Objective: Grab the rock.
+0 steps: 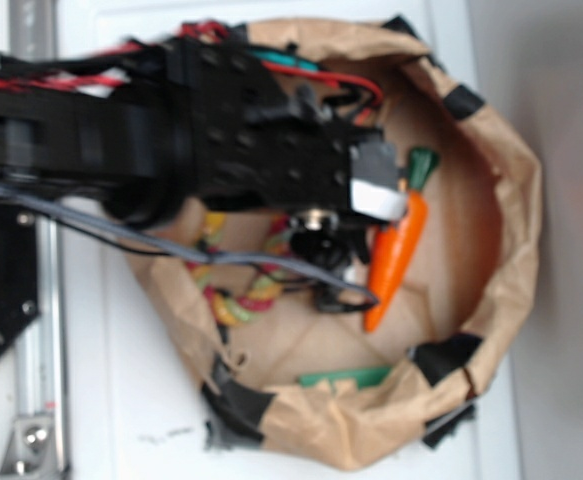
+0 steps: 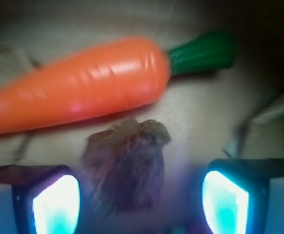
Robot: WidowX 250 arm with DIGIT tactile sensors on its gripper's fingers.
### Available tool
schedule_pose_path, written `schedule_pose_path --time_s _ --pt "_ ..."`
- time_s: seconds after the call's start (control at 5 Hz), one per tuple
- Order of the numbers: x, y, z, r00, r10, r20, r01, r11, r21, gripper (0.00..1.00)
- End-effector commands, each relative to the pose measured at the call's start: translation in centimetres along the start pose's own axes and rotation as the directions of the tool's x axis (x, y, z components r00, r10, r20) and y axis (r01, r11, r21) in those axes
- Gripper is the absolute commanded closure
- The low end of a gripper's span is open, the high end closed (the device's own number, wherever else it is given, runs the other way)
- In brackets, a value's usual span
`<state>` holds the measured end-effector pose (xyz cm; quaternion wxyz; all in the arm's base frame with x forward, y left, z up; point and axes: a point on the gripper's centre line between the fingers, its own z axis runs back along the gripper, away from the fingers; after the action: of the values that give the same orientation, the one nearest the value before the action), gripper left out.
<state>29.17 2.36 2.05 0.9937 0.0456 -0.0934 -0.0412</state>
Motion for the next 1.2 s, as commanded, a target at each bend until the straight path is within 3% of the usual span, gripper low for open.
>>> schedule_pose_path --time_s 0.0,0.4,0.6,1.0 --pt "1.1 0.8 4.7 0.996 0.06 0.067 -0.062 0.998 0.015 1.0" --pt "1.8 1.0 14.1 0.986 0.142 0.091 -0.133 0.987 -0.094 1.0" --pt "3.1 0.2 14.7 0.989 0.139 0.054 -0.127 0.976 -0.177 1.0" --pt "3.0 -0.4 14.6 0.961 0.275 -0.001 -0.273 0.954 -0.127 1.0"
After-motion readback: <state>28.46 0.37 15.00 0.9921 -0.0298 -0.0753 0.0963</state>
